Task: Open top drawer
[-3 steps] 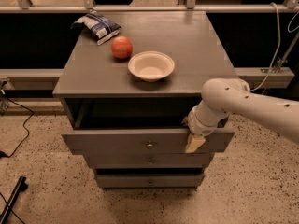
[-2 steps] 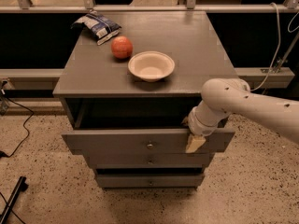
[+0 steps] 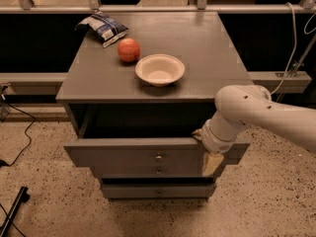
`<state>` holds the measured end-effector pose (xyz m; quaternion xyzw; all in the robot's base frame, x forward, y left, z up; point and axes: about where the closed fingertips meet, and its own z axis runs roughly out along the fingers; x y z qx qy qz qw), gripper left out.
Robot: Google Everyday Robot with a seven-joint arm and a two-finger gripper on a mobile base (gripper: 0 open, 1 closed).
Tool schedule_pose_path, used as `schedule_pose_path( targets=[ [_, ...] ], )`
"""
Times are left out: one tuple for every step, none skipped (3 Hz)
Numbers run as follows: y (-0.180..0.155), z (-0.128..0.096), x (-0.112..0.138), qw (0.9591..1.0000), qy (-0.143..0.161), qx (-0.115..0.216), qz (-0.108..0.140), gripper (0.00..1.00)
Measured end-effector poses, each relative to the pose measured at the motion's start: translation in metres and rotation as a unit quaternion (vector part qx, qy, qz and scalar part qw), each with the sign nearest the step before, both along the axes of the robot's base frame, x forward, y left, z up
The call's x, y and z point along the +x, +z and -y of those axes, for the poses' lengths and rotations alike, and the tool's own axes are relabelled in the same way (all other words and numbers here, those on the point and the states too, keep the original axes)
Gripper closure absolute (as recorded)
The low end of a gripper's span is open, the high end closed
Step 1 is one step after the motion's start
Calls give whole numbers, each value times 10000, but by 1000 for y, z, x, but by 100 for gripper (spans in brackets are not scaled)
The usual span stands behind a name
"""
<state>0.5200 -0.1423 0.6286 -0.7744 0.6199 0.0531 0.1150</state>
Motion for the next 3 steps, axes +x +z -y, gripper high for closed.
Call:
schedule_pose_path(
  targets=[
    [13, -7, -51, 9993, 102, 139, -326, 28],
    [22, -11, -88, 9977, 93, 264, -624, 29],
    [32, -15, -104, 9961, 188, 386, -773, 30]
  ],
)
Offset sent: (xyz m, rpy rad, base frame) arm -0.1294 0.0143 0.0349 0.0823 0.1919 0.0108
